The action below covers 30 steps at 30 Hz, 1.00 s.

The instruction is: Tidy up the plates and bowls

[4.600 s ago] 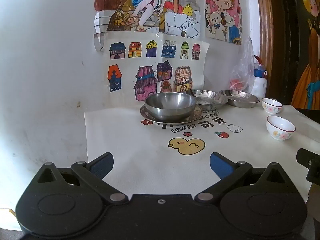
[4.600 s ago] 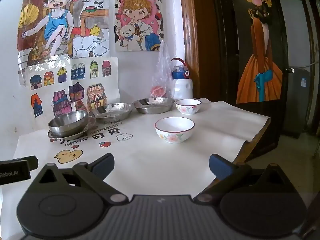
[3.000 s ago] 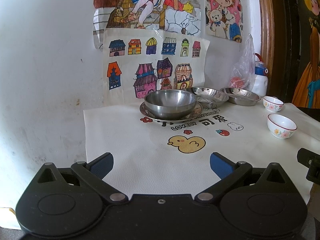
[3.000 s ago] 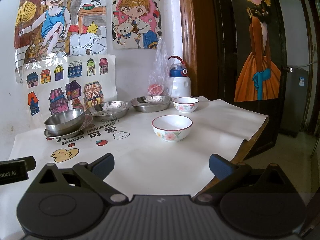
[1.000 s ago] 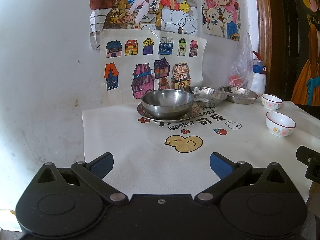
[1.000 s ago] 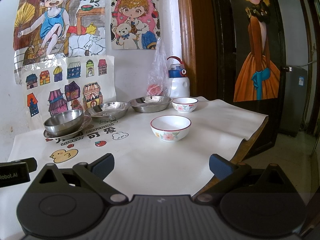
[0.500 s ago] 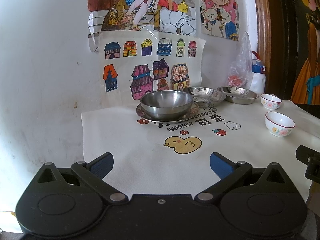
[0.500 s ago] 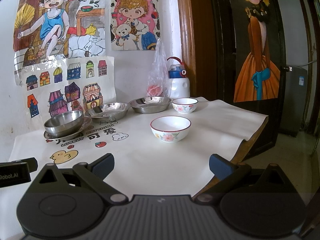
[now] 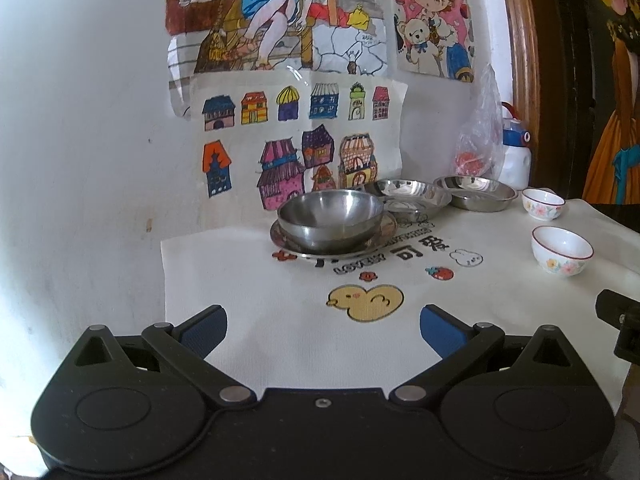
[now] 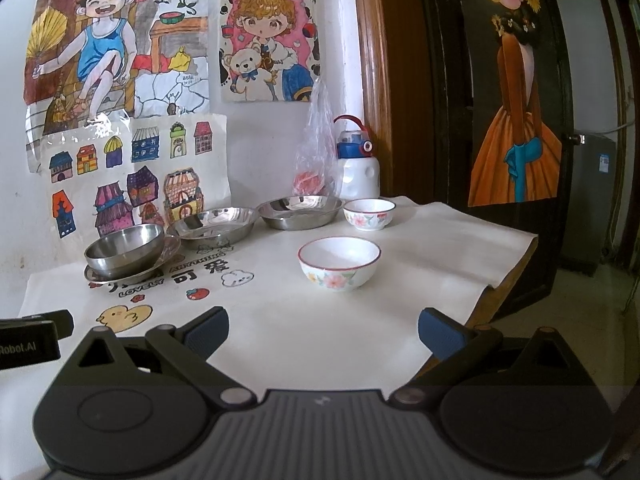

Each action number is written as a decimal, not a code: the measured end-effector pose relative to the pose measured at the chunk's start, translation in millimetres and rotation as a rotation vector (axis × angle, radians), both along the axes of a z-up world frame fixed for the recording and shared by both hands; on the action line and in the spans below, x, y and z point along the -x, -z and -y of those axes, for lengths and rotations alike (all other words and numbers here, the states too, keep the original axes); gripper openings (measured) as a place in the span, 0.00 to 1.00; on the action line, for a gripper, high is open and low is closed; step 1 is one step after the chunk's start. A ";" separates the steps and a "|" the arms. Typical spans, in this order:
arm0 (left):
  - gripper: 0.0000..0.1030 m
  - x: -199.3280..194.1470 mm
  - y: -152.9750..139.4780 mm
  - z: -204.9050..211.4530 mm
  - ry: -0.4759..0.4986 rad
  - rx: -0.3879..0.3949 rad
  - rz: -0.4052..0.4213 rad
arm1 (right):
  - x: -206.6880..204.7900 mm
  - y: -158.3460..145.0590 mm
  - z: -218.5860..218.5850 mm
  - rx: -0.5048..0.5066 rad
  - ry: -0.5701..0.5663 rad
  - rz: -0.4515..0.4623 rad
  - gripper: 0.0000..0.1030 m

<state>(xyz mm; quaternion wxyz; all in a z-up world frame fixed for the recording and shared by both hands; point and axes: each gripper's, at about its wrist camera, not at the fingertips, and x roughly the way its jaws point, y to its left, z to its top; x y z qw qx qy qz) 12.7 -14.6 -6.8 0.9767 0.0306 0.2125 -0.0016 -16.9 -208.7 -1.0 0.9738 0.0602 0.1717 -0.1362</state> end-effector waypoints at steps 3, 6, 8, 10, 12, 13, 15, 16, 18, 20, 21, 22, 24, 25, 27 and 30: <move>0.99 -6.8 -6.0 1.8 -0.003 -0.010 0.005 | -4.3 -4.2 4.4 0.002 0.008 0.005 1.00; 0.99 -11.9 -8.4 1.1 0.001 -0.019 0.004 | -8.7 -5.9 8.4 0.002 0.008 0.007 1.00; 0.99 -16.8 -10.7 4.7 0.005 -0.024 0.003 | -12.9 -7.8 11.4 0.006 0.003 0.010 1.00; 0.99 -24.1 -15.2 7.3 0.019 -0.024 0.002 | -19.9 -12.2 15.2 0.027 -0.008 0.017 1.00; 0.99 -33.4 -22.5 9.4 0.036 -0.024 0.010 | -27.0 -17.9 20.6 0.049 -0.019 0.029 1.00; 0.99 -38.5 -26.3 11.7 0.046 -0.023 0.015 | -32.1 -21.2 24.3 0.055 -0.026 0.033 1.00; 0.99 -52.2 -33.3 17.6 0.072 -0.015 0.015 | -42.9 -26.8 33.6 0.061 -0.040 0.042 1.00; 0.99 -59.6 -36.6 20.5 0.085 -0.012 0.012 | -48.2 -29.2 38.6 0.063 -0.042 0.042 1.00; 0.99 -75.6 -42.9 27.2 0.108 -0.009 0.005 | -60.2 -34.1 49.4 0.064 -0.054 0.045 1.00; 0.99 -90.9 -49.1 34.2 0.128 -0.013 0.004 | -73.5 -39.1 60.2 0.072 -0.075 0.040 1.00; 0.99 -99.4 -52.6 38.1 0.140 -0.019 0.003 | -80.0 -41.3 66.0 0.073 -0.082 0.036 1.00; 0.99 -107.5 -55.6 43.3 0.152 -0.023 0.003 | -87.6 -43.8 72.0 0.072 -0.092 0.033 1.00; 0.99 -125.7 -61.8 52.3 0.177 -0.029 -0.005 | -100.2 -47.1 83.7 0.068 -0.113 0.024 1.00; 0.99 -134.1 -64.5 56.5 0.190 -0.033 -0.009 | -106.9 -48.8 89.1 0.066 -0.126 0.021 1.00; 0.99 -153.4 -70.0 66.5 0.215 -0.047 -0.014 | -121.7 -52.6 100.7 0.062 -0.150 0.011 1.00; 0.99 -183.5 -76.1 81.6 0.260 -0.065 -0.019 | -147.2 -59.5 119.6 0.038 -0.182 -0.002 1.00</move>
